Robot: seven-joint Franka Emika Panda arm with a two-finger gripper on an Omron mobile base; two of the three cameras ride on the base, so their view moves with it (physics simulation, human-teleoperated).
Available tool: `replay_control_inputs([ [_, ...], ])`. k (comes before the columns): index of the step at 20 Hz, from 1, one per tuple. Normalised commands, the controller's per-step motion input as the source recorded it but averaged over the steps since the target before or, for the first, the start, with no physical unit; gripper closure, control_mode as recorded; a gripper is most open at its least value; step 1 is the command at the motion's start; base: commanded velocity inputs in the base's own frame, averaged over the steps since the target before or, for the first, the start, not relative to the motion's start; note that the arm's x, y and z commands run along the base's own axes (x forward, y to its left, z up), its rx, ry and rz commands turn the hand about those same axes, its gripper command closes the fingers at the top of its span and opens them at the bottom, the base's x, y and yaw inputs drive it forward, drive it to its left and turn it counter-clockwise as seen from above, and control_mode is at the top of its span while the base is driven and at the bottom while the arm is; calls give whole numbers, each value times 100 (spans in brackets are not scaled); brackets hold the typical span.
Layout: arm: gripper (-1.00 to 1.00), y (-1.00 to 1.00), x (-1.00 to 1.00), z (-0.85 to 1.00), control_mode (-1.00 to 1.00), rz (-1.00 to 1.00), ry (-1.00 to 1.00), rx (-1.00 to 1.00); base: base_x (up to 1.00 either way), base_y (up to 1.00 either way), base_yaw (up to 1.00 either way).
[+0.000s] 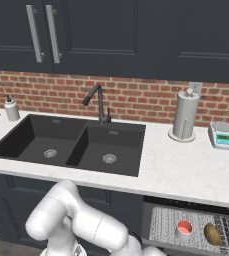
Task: Pick up the cup and bowl from the counter, place them in the dishwasher, and close the dishwasher door.
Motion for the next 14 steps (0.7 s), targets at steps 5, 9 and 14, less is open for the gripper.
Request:
replay_control_inputs([
  [5,-100,59,100,-98,-100,7,-6,4,0,0,0],
  [9,-100,66,100,-100,-100,6,0,1,0,0,0],
  [14,-100,68,100,-100,-100,5,0,0,0,0,0],
])
